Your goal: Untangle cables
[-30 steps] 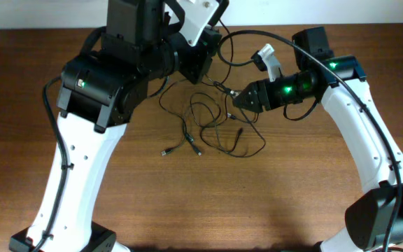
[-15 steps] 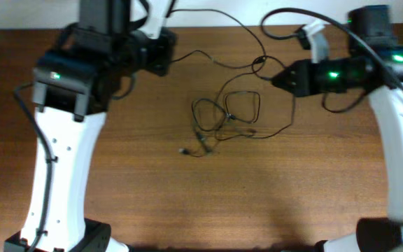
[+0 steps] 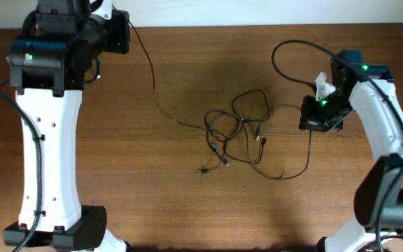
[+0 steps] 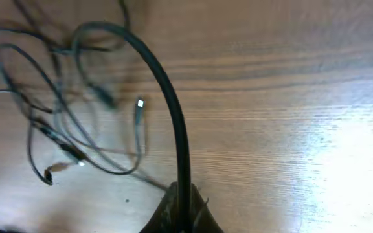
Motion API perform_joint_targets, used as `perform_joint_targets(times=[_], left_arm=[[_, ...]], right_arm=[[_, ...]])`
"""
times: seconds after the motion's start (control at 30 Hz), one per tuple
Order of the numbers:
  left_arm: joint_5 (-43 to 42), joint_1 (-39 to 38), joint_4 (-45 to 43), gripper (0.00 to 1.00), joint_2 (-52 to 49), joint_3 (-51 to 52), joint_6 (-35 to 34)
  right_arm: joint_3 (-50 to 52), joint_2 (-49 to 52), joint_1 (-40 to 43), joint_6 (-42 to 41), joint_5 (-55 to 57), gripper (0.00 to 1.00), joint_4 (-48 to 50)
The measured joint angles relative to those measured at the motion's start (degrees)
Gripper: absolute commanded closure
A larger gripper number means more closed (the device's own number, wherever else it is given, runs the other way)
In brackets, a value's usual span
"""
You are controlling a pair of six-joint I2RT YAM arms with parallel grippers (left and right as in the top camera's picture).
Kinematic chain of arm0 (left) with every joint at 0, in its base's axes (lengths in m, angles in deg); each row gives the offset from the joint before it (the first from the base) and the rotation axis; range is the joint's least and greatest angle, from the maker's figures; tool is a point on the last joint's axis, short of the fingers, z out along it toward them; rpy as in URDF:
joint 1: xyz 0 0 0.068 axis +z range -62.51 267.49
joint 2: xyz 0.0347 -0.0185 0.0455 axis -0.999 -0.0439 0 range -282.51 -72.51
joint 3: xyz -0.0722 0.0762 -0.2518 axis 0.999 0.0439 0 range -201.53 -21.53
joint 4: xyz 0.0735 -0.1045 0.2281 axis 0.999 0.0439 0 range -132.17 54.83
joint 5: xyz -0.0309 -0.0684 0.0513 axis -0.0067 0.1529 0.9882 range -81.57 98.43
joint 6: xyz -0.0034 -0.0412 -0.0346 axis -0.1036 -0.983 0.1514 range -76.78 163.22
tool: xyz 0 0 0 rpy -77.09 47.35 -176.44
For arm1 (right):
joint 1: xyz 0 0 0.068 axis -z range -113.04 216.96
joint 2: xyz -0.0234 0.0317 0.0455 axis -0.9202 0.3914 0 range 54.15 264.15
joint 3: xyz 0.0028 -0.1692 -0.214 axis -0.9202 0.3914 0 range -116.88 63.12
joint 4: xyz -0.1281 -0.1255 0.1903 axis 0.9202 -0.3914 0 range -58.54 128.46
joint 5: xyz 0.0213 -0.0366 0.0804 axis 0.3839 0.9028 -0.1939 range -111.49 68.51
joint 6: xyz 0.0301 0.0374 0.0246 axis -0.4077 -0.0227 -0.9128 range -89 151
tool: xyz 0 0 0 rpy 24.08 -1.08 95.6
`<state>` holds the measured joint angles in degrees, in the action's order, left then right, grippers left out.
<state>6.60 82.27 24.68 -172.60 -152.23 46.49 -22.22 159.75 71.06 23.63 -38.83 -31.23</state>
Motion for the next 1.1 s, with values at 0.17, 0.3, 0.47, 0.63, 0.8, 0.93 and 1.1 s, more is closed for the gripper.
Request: perform_joint_targets(times=[0.17, 0.3, 0.47, 0.63, 0.8, 0.93, 1.1], left_arm=[[-0.1, 0.0, 1.8, 1.00, 3.7, -1.6, -1.4], [-6.0, -0.9, 10.8, 1.00, 3.1, 2.5, -2.3], [-9.6, -7.4, 4.9, 1.00, -6.7, 23.7, -4.5], [-10.3, -14.0, -3.6, 0.28, -9.2, 36.2, -5.4], [-11.8, -16.2, -4.7, 0.35, -9.2, 37.2, -5.7], [-15.3, -19.3, -10.7, 0.31, -9.2, 42.9, -5.7], [-12.9, -25.0, -18.3, 0.19, -10.3, 45.8, -5.7]], right_arm=[[0.5, 1.4, 0.0, -0.2, 0.6, 0.93, 1.0], [0.5, 1.5, 0.0, -0.3, 0.6, 0.88, 1.0], [0.5, 1.5, 0.0, -0.4, 0.7, 0.70, 0.8], [0.5, 1.5, 0.0, -0.4, 0.9, 0.30, 0.8], [0.5, 1.5, 0.0, -0.4, 0.9, 0.27, 0.8], [0.5, 1.5, 0.0, -0.4, 0.9, 0.27, 0.6], [0.5, 1.5, 0.0, -0.4, 0.9, 0.27, 0.1]])
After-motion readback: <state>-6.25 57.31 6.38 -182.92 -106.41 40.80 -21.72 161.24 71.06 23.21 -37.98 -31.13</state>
